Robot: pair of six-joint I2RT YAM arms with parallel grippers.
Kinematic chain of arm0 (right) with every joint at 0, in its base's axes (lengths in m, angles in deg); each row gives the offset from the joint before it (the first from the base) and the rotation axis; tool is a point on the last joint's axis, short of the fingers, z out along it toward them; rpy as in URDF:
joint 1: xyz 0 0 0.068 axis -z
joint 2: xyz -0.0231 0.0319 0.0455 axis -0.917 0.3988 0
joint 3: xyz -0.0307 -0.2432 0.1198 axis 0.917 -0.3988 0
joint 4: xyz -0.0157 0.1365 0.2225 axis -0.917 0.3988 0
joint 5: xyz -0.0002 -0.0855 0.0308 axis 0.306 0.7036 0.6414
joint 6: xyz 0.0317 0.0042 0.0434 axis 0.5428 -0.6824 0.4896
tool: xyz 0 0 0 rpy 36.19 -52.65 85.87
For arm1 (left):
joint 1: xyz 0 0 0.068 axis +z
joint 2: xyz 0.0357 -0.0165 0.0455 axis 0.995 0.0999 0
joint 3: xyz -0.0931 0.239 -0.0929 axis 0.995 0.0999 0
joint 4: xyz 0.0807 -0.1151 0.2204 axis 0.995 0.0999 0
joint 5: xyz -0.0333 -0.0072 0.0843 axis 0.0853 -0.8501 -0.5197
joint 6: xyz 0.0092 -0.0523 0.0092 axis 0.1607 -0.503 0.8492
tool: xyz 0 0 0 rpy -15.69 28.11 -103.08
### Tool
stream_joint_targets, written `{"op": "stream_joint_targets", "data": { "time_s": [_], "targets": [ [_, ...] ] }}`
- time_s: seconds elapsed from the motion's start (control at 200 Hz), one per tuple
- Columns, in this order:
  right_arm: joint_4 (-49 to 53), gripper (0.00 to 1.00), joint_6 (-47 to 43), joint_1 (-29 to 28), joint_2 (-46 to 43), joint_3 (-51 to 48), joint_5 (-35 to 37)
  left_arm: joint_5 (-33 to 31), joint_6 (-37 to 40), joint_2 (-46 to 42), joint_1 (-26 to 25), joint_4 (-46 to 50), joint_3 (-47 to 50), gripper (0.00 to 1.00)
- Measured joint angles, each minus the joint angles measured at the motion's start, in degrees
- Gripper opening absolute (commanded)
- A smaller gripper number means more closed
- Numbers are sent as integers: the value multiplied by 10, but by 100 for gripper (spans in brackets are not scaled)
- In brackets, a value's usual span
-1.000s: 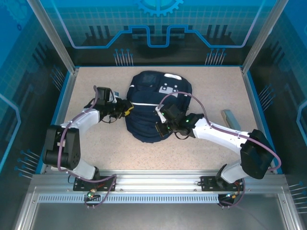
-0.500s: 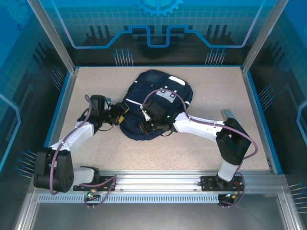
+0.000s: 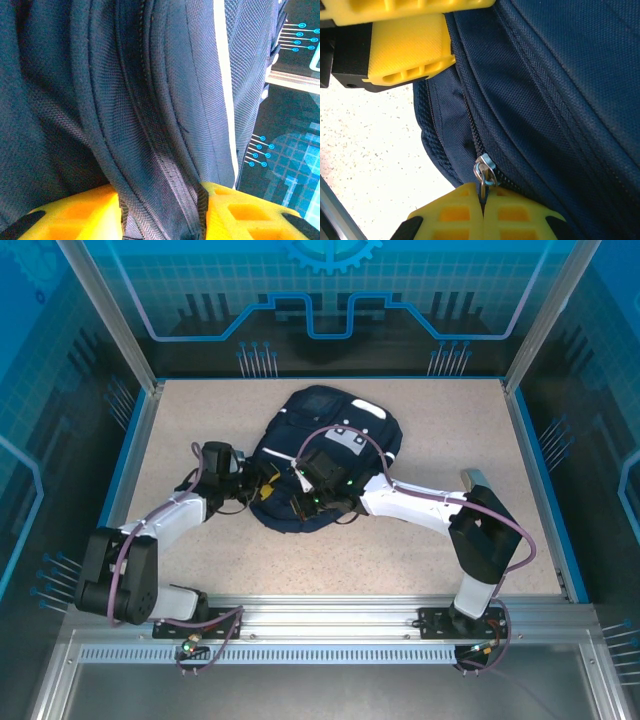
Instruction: Pack books, pencil case, and school supplies into a backpack
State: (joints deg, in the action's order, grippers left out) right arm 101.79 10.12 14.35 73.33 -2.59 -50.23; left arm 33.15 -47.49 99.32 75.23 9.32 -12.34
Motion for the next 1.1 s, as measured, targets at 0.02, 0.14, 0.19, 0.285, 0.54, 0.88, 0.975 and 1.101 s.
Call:
{"op": "stream_joint_targets", "data": {
  "time_s": [0.02,0.14,0.19,0.285,0.54,0.88,0.975,1.101],
  "targets": [
    [1,0,0,0,0,0,1,-1,-3,0,0,0,0,33],
    [9,0,0,-3,0,3,19,-7,-2,1,-2,3,2,15],
    [14,0,0,-7,-1,3,31,-9,-5,1,-2,4,4,8],
    [26,0,1,-13,-5,2,59,-14,-2,1,-7,7,4,0],
    [76,0,15,-13,-82,-62,150,-22,13,0,-12,11,4,0],
    [69,0,-37,119,-145,-137,130,-22,38,-10,-12,22,4,0],
    [56,0,-85,178,-142,-136,72,-21,56,-14,-11,31,3,0],
    [53,0,-144,239,-110,-110,10,-19,79,-20,-7,47,2,0]
  ]
}}
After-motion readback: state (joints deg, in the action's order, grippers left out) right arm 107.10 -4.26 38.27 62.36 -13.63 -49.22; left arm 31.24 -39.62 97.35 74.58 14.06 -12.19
